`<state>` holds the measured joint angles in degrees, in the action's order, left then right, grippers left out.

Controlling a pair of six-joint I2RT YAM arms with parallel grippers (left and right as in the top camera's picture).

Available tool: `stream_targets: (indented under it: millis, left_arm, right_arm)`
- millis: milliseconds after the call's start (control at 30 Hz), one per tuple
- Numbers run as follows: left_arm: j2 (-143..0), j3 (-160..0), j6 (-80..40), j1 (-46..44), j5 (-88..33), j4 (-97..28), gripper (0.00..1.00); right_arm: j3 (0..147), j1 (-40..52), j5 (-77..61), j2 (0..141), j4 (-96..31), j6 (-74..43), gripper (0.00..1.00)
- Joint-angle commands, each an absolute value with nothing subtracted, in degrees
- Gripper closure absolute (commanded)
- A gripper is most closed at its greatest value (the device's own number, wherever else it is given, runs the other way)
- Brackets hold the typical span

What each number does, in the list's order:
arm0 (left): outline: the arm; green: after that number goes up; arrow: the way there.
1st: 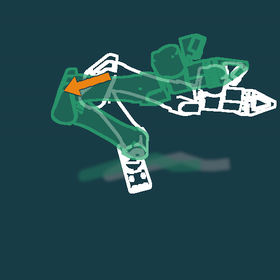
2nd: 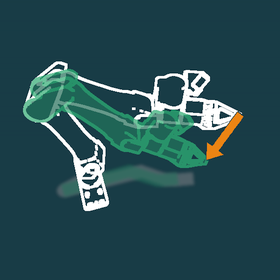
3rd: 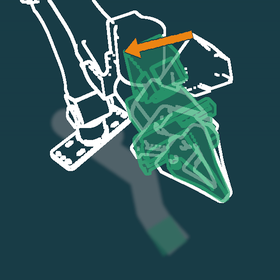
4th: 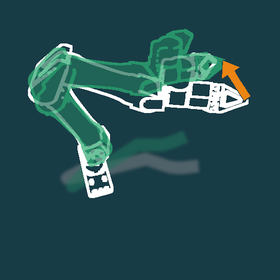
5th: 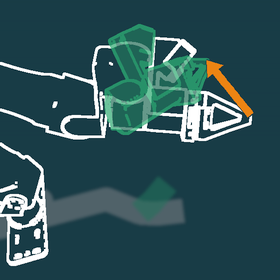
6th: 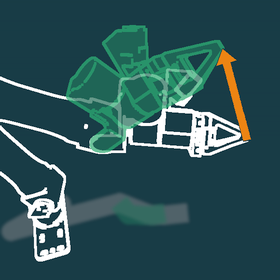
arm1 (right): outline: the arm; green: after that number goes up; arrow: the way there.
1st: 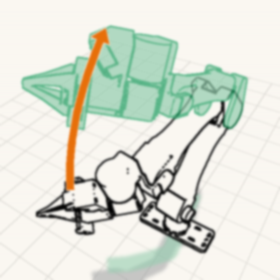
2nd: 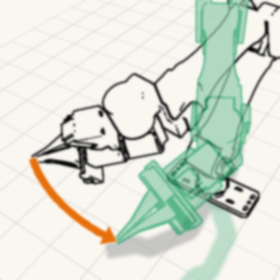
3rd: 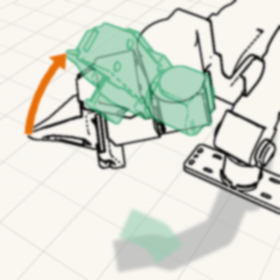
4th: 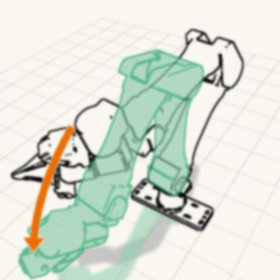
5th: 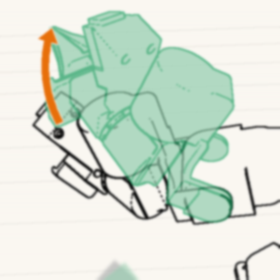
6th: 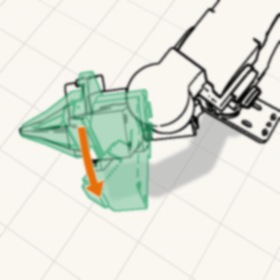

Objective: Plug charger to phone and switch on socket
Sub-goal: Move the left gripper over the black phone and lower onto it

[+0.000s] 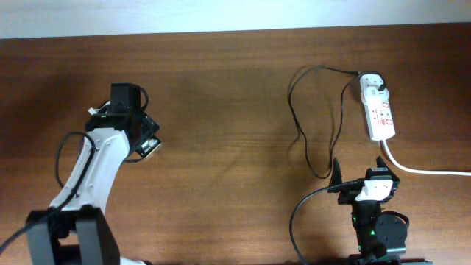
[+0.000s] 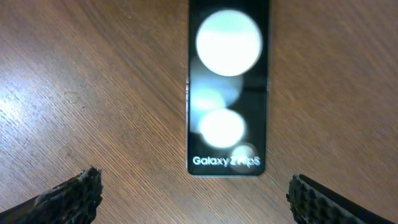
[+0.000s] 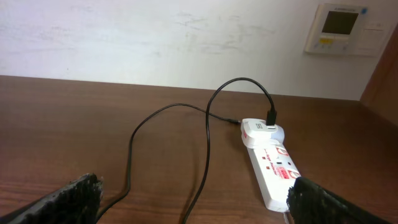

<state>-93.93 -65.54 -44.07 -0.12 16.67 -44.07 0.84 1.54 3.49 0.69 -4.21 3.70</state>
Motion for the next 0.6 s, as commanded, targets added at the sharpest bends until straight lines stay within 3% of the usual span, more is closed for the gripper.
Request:
stream_targets:
  millis: [0, 567]
  left_arm:
    - [-97.2, -66.7, -49.4, 0.2, 19.3, -43.8, 0.01]
    - [-103.3, -66.7, -49.7, 0.2, 23.4, -33.0, 0.01]
  right_arm:
    - [0.3, 1.5, 3.2, 0.3, -4.4, 4.1, 0.01]
    - [0.3, 1.5, 3.2, 0.3, -4.4, 4.1, 0.01]
